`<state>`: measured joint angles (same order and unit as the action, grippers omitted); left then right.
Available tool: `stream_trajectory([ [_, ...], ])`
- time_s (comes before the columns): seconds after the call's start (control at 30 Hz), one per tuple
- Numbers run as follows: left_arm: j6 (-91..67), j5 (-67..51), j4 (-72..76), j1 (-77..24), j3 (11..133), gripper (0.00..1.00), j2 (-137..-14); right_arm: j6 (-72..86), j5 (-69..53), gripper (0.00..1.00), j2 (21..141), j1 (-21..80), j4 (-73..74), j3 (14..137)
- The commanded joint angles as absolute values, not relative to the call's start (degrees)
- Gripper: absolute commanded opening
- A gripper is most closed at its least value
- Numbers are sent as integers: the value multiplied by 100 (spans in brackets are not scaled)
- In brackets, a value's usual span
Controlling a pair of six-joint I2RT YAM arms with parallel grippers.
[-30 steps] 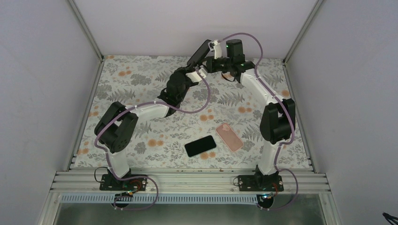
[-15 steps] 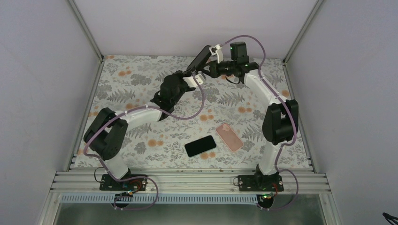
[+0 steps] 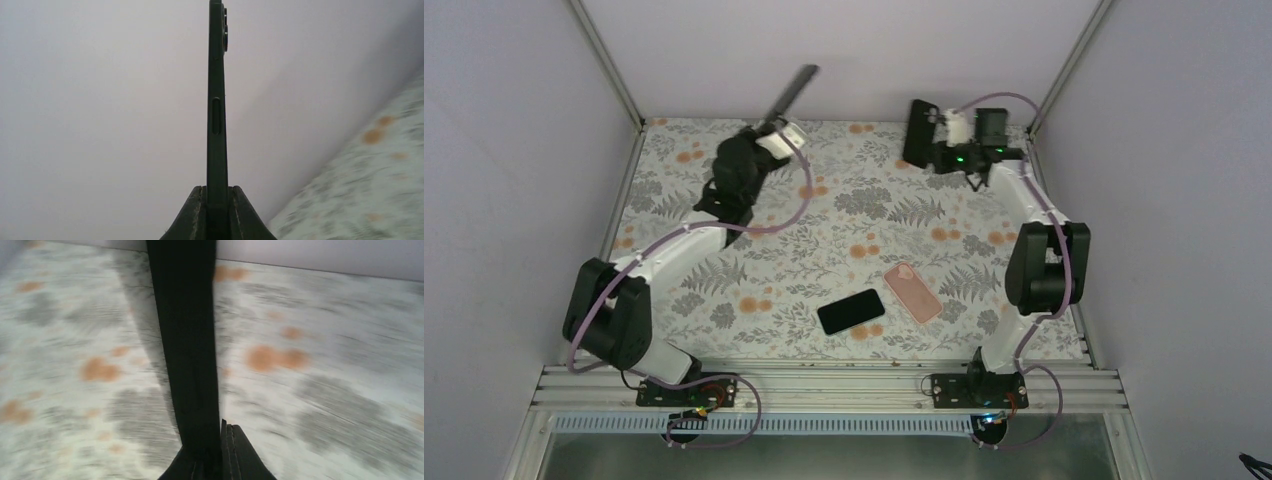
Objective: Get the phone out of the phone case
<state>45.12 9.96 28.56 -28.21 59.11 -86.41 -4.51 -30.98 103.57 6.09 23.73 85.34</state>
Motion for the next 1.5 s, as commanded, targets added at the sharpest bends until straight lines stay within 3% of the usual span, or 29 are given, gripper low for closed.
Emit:
stream_trajectory([
  [0.0,4416,1547,2958,-2519,6002,2,-8361,-956,-1932,4,10099,257,2232,8380],
  [0.17,4958,1445,2699,-2537,5765,2,-8272,-1011,-2453,4,10035,204,2605,8383],
  [0.37,6201,2771,2436,-2604,4872,2,-8278,-1909,-3626,4,10398,195,4570,8831],
  [0.5,6822,3307,2446,-2921,3759,2,-7539,-2698,-3846,4,10200,193,5317,8331],
  [0.77,7143,4604,2193,-3992,2144,2,-7175,-3678,-3390,4,9868,-332,6262,7348],
  [0.9,6684,4260,1392,-4645,1817,3,-6969,-3967,-3049,4,9681,-697,6253,6705],
  [0.97,6179,3795,645,-5045,1839,6,-6883,-4067,-2921,4,9623,-885,6225,6485],
  [1.1,6183,3526,642,-5655,1653,12,-6936,-4219,-2633,4,9571,-1169,6185,6147],
  [1.2,6060,3292,283,-5796,1874,35,-7148,-4279,-2413,6,9571,-1305,6139,5974],
  [1.27,5765,2914,-298,-5901,2149,56,-7216,-4311,-2331,17,9569,-1415,6121,5930],
  [1.3,5638,2614,-600,-5979,2260,73,-7194,-4317,-2276,28,9571,-1498,6107,5925],
  [1.33,5551,2318,-843,-6012,2336,96,-7134,-4313,-2228,40,9409,-1559,6093,5936],
  [1.37,5486,2052,-1027,-6052,2391,99,-7051,-4326,-2187,52,9364,-1602,6095,5957],
  [1.43,5428,1796,-1269,-6120,2448,100,-6992,-4354,-2093,95,9274,-1678,6133,6052],
  [1.47,5416,1779,-1345,-6155,2474,100,-6970,-4365,-2053,99,9221,-1727,6173,6127],
])
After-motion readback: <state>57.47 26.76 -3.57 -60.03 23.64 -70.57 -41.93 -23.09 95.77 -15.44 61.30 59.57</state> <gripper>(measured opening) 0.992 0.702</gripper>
